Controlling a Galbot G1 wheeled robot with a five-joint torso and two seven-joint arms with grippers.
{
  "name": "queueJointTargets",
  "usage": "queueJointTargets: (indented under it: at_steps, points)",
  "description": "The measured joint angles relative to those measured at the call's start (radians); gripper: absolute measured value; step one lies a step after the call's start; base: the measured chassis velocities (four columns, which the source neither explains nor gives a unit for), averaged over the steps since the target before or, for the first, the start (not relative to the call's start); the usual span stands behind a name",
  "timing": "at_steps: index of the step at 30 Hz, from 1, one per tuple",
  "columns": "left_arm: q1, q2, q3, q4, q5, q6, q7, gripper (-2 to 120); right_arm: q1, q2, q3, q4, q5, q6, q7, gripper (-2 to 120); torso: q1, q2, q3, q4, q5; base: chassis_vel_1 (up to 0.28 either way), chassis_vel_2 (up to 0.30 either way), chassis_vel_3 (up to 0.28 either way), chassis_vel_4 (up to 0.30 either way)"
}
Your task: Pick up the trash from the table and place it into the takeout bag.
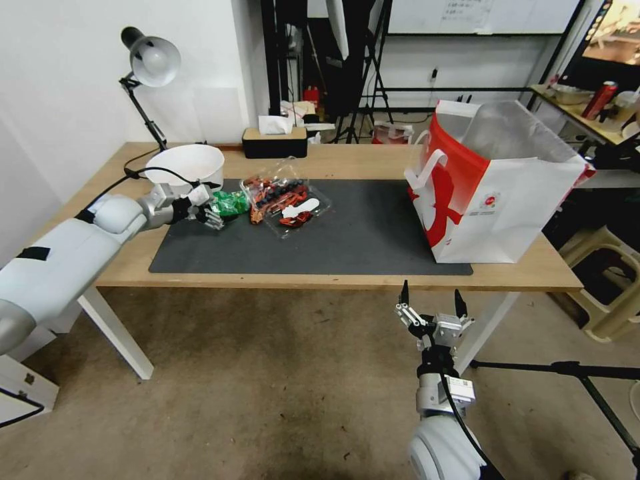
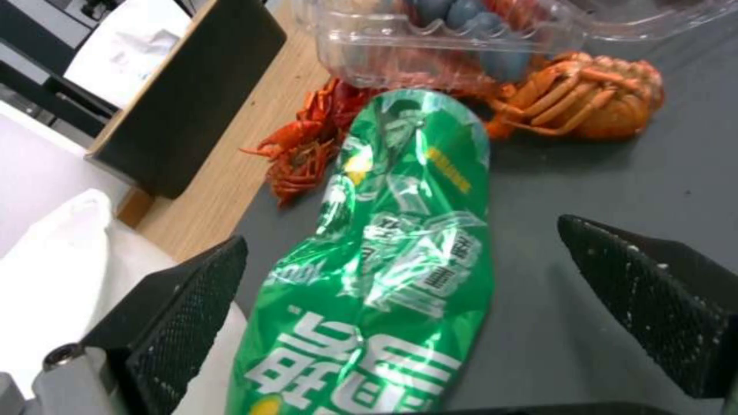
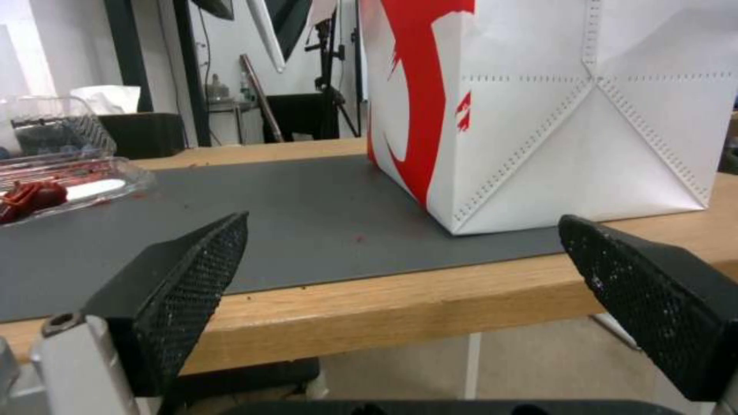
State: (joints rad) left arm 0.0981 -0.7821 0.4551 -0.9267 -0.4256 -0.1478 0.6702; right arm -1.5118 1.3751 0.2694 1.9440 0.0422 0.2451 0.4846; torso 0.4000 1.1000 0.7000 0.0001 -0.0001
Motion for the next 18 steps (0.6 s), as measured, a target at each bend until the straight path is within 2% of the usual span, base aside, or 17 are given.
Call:
queueJointTargets:
  at_steps: [6,12,18]
  points:
    - [-0.032,-0.020,0.016,0.048,0.013,-0.006,0.027,100,0.001,0.003,-0.002,-0.006,0.000,0.001,0.000,100,0.000,0.000,0.000,-0.0001,0.0000,0.000,0.000,0.000,0.000]
    - [-0.073,-0.047,0.026,0.118,0.029,-0.020,0.094,100,0.001,0.006,-0.002,-0.010,-0.001,0.003,0.000,100,0.000,0.000,0.000,-0.0001,0.0001,0.000,0.000,0.000,0.000]
    - [-0.087,-0.061,0.025,0.143,0.042,-0.022,0.138,98,0.002,0.007,0.000,-0.010,-0.001,0.004,0.000,100,0.000,0.000,0.000,0.0000,0.0001,0.000,0.000,0.000,0.000]
